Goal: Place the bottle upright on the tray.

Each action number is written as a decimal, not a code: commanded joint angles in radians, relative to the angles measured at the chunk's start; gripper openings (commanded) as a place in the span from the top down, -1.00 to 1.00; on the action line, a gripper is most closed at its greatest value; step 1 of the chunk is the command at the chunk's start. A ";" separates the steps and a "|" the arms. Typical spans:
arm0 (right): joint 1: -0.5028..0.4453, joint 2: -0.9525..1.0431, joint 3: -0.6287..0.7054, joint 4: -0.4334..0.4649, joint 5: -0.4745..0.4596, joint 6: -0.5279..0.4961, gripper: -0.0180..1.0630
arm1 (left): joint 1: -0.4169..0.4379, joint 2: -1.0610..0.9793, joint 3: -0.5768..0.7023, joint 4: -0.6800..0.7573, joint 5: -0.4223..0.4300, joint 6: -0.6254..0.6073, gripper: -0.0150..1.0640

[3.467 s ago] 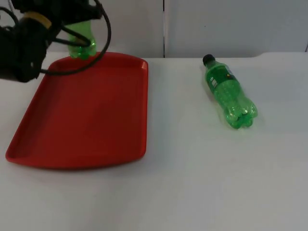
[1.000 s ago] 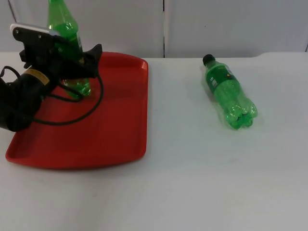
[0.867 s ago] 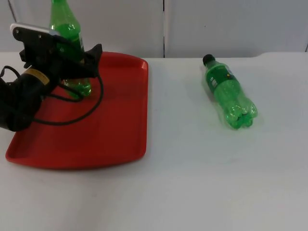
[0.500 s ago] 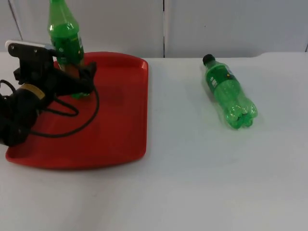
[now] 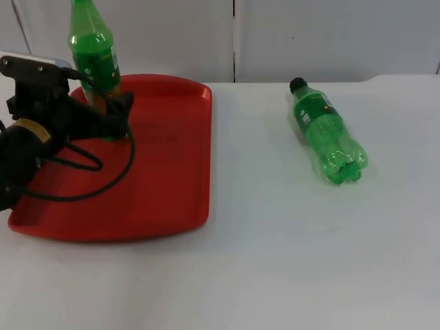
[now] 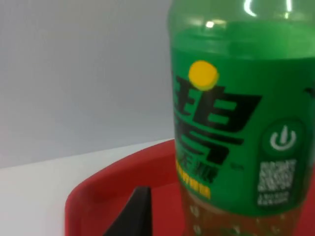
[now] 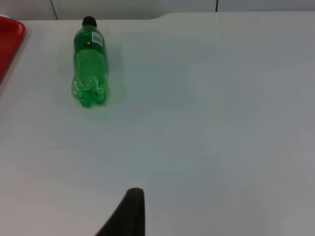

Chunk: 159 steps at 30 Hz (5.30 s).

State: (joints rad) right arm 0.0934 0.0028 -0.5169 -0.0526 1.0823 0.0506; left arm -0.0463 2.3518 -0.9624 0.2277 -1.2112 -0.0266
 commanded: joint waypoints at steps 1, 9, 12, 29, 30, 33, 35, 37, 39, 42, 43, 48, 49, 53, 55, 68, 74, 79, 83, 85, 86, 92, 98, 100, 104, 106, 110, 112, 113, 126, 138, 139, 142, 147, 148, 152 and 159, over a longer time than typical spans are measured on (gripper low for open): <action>-0.007 -0.003 0.002 0.005 -0.003 -0.005 -0.98 | 0.001 -0.028 0.025 -0.009 -0.010 0.004 -0.97; -0.007 -0.003 0.002 0.005 -0.003 -0.005 -0.98 | 0.001 -0.125 0.123 -0.009 -0.010 0.004 -0.97; -0.007 -0.003 0.002 0.005 -0.003 -0.005 -0.98 | 0.001 -0.178 0.166 -0.009 -0.010 0.004 -0.97; -0.007 -0.003 0.002 0.005 -0.003 -0.005 -0.98 | 0.001 -0.521 0.211 0.043 0.386 -0.087 -0.97; -0.007 -0.003 0.002 0.005 -0.003 -0.005 -0.98 | 0.001 -0.551 0.211 0.043 0.433 -0.090 -0.97; -0.007 -0.003 0.002 0.005 -0.003 -0.005 -0.98 | 0.001 -0.605 0.211 0.043 0.516 -0.092 -0.97; -0.007 -0.003 0.002 0.005 -0.003 -0.005 -0.98 | 0.001 -0.675 0.211 0.043 0.601 -0.112 -0.97; -0.007 -0.003 0.002 0.005 -0.003 -0.005 -0.98 | 0.001 -0.721 0.211 0.043 0.652 -0.158 -0.97; -0.007 -0.003 0.002 0.005 -0.003 -0.005 -0.98 | 0.001 -0.744 0.211 0.043 0.671 -0.179 -0.97; -0.007 -0.003 0.002 0.005 -0.003 -0.005 -0.98 | 0.001 -0.786 0.211 0.043 0.716 -0.216 -0.97; -0.007 -0.003 0.002 0.005 -0.003 -0.005 -0.98 | 0.001 -0.805 0.211 0.043 0.733 -0.227 -0.97; -0.007 -0.003 0.002 0.005 -0.003 -0.005 -0.98 | 0.001 -0.876 0.211 0.046 0.834 -0.267 -0.97; -0.007 -0.003 0.002 0.005 -0.003 -0.005 -0.98 | 0.001 -0.900 0.211 0.046 0.876 -0.277 -0.97; -0.007 -0.003 0.002 0.005 -0.003 -0.005 -0.98 | 0.001 -0.957 0.211 0.046 0.953 -0.304 -0.97; -0.007 -0.003 0.002 0.005 -0.003 -0.005 -0.98 | 0.001 -0.994 0.211 0.046 1.001 -0.307 -0.97; -0.007 -0.003 0.002 0.005 -0.003 -0.005 -0.98 | -0.074 -1.215 0.211 0.042 1.211 -0.376 -0.97; -0.007 -0.003 0.002 0.005 -0.003 -0.005 -0.98 | -0.179 -1.241 0.211 0.046 1.286 -0.373 -0.97; -0.007 -0.003 0.002 0.005 -0.003 -0.005 -0.98 | -0.252 -1.247 0.211 0.051 1.311 -0.366 -0.97; -0.007 -0.003 0.002 0.005 -0.003 -0.005 -0.98 | -0.285 -1.275 0.211 0.092 1.341 -0.334 -0.97; -0.007 -0.003 0.002 0.005 -0.003 -0.005 -0.98 | -0.285 -1.305 0.211 0.132 1.377 -0.317 -0.97; -0.007 -0.003 0.002 0.005 -0.003 -0.005 -0.98 | -0.285 -1.325 0.211 0.134 1.405 -0.303 -0.97; -0.007 -0.003 0.002 0.005 -0.003 -0.005 -0.98 | -0.285 -1.435 0.211 0.111 1.589 -0.264 -0.97; -0.007 -0.003 0.002 0.005 -0.003 -0.005 -0.98 | -0.285 -1.539 0.211 -0.074 1.674 -0.067 -0.97; -0.007 -0.003 0.002 0.005 -0.003 -0.005 -0.98 | -0.285 -1.557 0.211 -0.108 1.678 -0.026 -0.97; -0.007 -0.003 0.002 0.005 -0.003 -0.005 -0.98 | -0.285 -1.617 0.211 -0.250 1.724 0.102 -0.97; -0.007 -0.003 0.002 0.005 -0.003 -0.005 -0.98 | -0.285 -1.630 0.211 -0.279 1.746 0.119 -0.97; -0.007 -0.003 0.002 0.005 -0.003 -0.005 -0.98 | -0.285 -1.688 0.211 -0.324 1.846 0.196 -0.97; -0.007 -0.003 0.002 0.005 -0.003 -0.005 -0.98 | -0.285 -1.724 0.212 -0.324 1.872 0.209 -0.97; -0.007 -0.003 0.002 0.005 -0.003 -0.005 -0.98 | -0.285 -1.724 0.212 -0.324 1.872 0.209 -0.97; -0.007 -0.003 0.002 0.005 -0.003 -0.005 -0.98 | -0.285 -1.966 0.372 -0.367 1.883 0.205 -0.97; -0.007 -0.003 0.002 0.005 -0.003 -0.005 -0.98 | -0.285 -2.170 0.380 -0.366 2.075 0.205 -0.97; -0.007 -0.003 0.002 0.005 -0.003 -0.005 -0.98 | -0.285 -2.179 0.380 -0.359 2.099 0.205 -0.97; -0.007 -0.003 0.002 0.005 -0.003 -0.005 -0.98 | -0.285 -2.199 0.380 -0.333 2.142 0.205 -0.97; -0.007 -0.003 0.002 0.005 -0.003 -0.005 -0.98 | -0.285 -2.239 0.380 -0.275 2.209 0.168 -0.97; -0.007 -0.003 0.002 0.005 -0.003 -0.005 -0.98 | -0.285 -2.247 0.380 -0.267 2.214 0.155 -0.97; -0.007 -0.003 0.002 0.005 -0.003 -0.005 -0.98 | -0.285 -2.285 0.380 -0.245 2.225 0.132 -0.97; -0.007 -0.003 0.002 0.005 -0.003 -0.005 -0.98 | -0.285 -2.352 0.391 -0.228 2.229 0.104 -0.97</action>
State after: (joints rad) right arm 0.0934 0.0028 -0.5169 -0.0526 1.0823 0.0487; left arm -0.3251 0.0147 -0.5872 -0.0071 1.0143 0.0895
